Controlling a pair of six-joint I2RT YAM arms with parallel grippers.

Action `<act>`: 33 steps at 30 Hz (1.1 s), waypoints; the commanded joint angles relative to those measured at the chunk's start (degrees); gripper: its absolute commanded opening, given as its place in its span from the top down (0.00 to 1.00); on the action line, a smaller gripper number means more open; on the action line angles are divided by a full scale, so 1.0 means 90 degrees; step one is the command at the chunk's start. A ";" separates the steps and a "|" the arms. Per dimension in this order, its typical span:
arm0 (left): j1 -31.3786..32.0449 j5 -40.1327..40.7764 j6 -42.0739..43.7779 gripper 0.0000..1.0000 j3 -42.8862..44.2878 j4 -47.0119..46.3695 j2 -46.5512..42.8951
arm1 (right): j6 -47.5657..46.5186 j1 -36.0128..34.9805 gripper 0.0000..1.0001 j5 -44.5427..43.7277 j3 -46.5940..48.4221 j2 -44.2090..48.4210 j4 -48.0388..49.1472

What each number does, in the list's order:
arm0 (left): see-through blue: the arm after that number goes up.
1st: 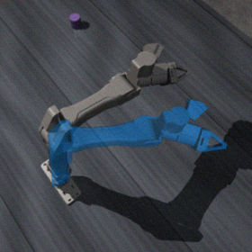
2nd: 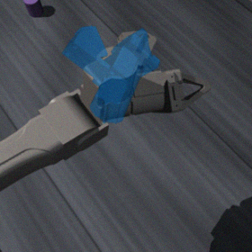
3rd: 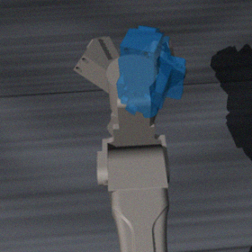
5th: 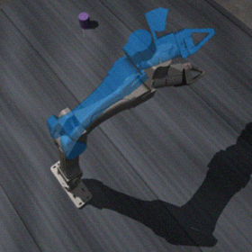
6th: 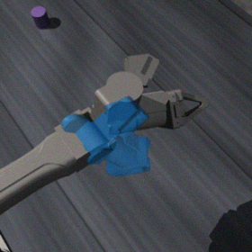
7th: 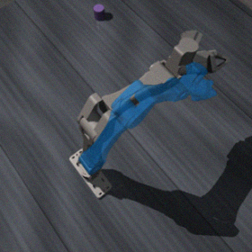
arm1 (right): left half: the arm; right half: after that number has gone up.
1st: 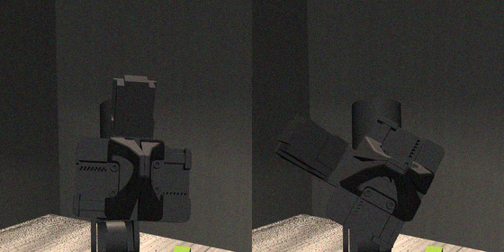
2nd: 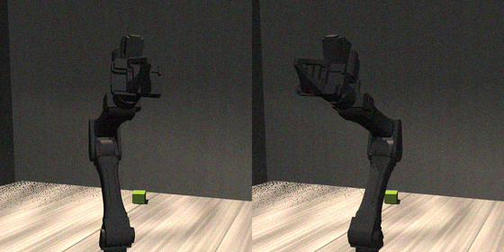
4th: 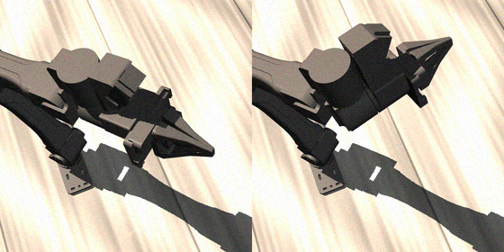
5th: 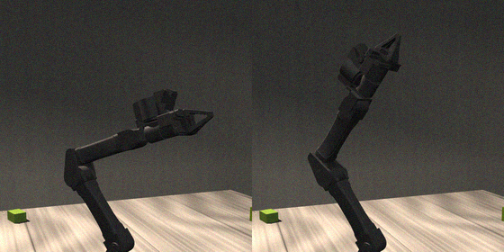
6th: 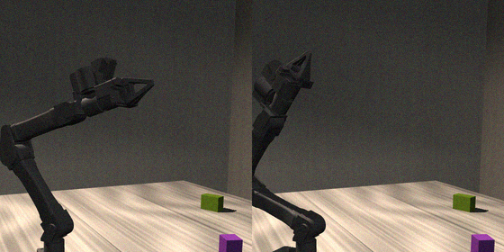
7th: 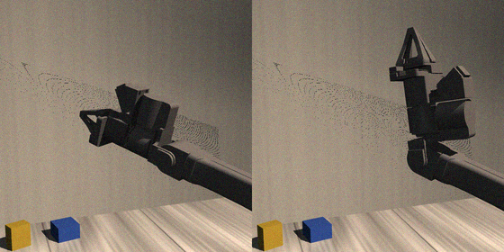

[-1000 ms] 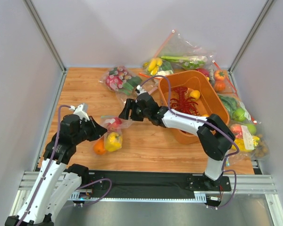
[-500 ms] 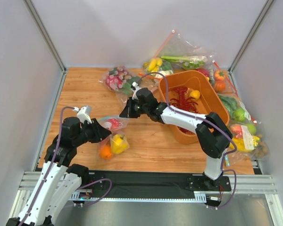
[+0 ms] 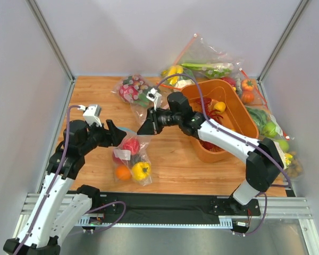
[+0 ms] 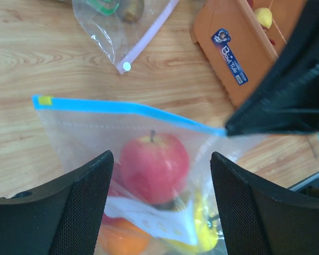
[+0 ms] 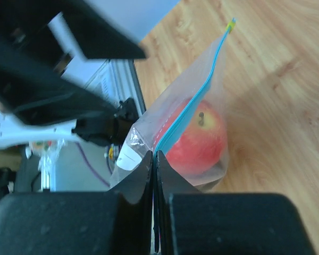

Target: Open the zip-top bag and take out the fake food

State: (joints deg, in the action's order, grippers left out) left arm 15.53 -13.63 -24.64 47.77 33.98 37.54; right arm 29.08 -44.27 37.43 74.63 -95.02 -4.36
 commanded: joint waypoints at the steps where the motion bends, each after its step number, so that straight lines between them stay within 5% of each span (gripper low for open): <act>1: -0.0075 -0.0145 0.0423 0.19 0.0210 -0.0874 0.0485 | -0.0984 -0.0003 1.00 0.0870 -0.0313 0.0791 -0.0189; 11: -0.0104 -0.1219 0.1349 0.18 0.0122 -0.1744 0.0878 | -0.1796 0.0124 1.00 0.1640 -0.0851 0.1583 -0.0551; 21: -0.0124 -0.3649 0.2415 0.17 0.0463 -0.1149 0.1160 | -0.1805 0.0388 1.00 0.2364 -0.1007 0.1749 -0.0502; 33: -0.0114 -0.4461 0.2621 0.17 0.0415 -0.1021 0.1512 | -0.1844 0.0534 1.00 0.2677 -0.0978 0.1896 -0.0502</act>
State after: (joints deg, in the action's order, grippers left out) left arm 14.63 -48.16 -2.87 50.43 25.71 50.74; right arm 13.19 -40.05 59.24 65.45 -80.03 -10.11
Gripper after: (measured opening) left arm 0.833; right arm 0.011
